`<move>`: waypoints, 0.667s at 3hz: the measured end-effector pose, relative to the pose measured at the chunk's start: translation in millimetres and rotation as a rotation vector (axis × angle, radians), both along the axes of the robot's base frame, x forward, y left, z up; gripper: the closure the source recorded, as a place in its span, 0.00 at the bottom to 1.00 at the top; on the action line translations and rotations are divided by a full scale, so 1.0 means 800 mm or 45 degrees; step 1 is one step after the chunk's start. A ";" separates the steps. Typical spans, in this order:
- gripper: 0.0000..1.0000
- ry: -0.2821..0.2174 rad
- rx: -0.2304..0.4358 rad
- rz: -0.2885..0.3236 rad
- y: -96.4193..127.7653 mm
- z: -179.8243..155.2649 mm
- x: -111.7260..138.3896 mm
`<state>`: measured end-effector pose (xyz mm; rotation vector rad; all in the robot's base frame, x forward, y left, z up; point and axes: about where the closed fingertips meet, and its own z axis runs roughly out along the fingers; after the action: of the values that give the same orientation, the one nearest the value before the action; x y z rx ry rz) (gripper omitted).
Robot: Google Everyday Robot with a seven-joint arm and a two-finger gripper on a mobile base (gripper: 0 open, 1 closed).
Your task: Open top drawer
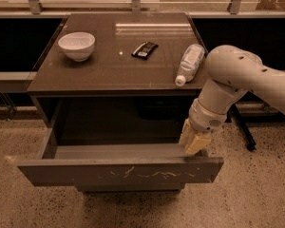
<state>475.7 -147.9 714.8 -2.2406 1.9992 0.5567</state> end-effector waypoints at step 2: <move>0.32 -0.164 -0.006 0.107 0.030 0.062 -0.001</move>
Offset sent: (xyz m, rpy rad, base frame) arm 0.0016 0.0363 0.0823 -0.0066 -0.2106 0.1238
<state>474.7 -124.3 764.5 -2.3081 1.8551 0.4036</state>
